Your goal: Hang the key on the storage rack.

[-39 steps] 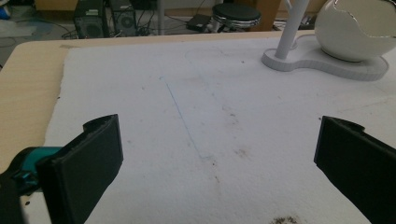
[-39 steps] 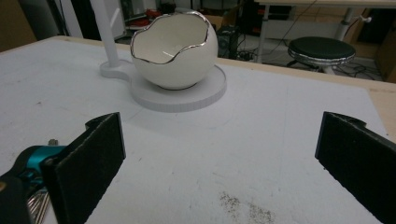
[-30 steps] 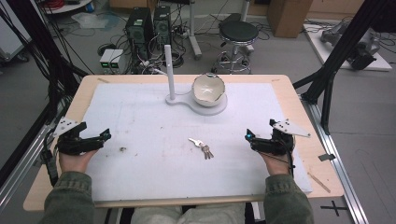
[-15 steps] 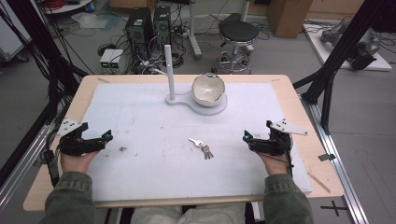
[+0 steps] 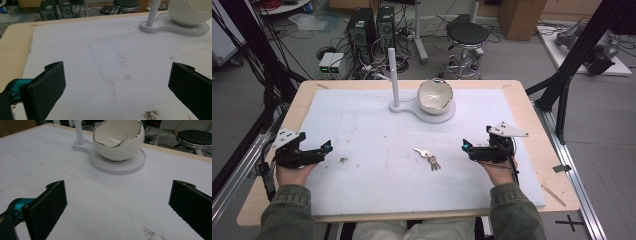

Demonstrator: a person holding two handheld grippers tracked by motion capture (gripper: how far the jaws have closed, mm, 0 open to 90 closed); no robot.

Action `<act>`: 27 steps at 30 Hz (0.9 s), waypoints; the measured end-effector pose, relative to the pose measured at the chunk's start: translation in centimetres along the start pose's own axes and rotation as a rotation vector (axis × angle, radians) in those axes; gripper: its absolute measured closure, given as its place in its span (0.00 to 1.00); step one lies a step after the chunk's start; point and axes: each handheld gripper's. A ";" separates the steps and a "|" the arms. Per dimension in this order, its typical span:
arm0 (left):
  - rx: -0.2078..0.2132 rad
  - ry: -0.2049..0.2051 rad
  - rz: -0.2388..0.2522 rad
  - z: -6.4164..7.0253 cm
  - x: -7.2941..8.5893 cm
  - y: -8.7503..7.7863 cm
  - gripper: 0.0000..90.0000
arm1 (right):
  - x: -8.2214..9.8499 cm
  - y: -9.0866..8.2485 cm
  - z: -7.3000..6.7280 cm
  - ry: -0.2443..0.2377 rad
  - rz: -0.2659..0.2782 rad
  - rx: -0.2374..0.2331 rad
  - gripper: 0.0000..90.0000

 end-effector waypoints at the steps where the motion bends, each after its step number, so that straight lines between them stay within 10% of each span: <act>1: 0.000 -0.001 -0.001 0.0 0.0 0.0 0.02 | -0.2 0.2 -0.1 -0.005 -0.002 -0.008 0.01; 27: 0.004 -0.004 0.003 -0.1 0.0 0.0 0.02 | -4.1 4.5 -3.7 -0.106 -0.130 -0.144 0.01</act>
Point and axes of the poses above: each handheld gripper's, and its own axes: y roughly forward along the jaws, x roughly out of its underside, z roughly to its right, and after that the axes turned 2 degrees about -y, right-handed
